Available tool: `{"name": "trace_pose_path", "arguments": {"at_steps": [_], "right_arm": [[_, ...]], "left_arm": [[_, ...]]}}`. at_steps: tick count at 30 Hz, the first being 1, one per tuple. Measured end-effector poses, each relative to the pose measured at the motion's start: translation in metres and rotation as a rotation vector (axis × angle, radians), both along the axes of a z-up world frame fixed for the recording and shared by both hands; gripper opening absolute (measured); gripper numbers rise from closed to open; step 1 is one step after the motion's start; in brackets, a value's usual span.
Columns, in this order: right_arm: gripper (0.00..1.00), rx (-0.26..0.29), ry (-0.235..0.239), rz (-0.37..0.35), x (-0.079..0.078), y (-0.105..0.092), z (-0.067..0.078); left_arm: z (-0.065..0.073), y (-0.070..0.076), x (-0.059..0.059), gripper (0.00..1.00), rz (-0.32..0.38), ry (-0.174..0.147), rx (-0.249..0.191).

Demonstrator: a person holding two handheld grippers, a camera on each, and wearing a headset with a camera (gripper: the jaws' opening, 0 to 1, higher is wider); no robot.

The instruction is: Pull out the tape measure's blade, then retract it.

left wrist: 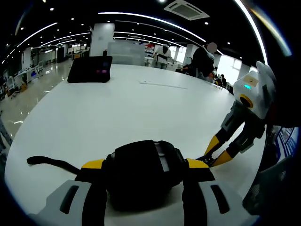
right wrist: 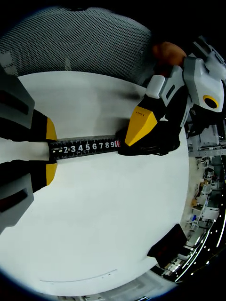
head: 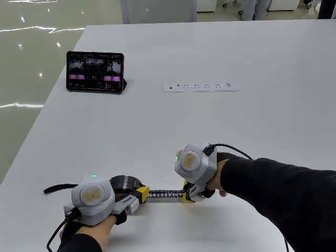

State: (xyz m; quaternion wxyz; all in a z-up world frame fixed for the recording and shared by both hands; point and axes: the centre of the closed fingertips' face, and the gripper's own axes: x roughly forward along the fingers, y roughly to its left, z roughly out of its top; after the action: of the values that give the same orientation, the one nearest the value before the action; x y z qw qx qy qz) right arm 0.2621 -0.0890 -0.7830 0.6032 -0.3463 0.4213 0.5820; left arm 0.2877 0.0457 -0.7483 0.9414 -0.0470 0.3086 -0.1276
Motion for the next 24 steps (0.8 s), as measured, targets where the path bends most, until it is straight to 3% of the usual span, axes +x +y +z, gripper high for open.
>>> {"name": "trace_pose_path", "arguments": {"at_steps": [24], "right_arm": [[0.1,0.025,0.007,-0.005,0.0,0.0063,0.0006]], "left_arm": [[-0.0001,-0.0004,-0.0004,0.61,-0.003,0.008,0.003]]}}
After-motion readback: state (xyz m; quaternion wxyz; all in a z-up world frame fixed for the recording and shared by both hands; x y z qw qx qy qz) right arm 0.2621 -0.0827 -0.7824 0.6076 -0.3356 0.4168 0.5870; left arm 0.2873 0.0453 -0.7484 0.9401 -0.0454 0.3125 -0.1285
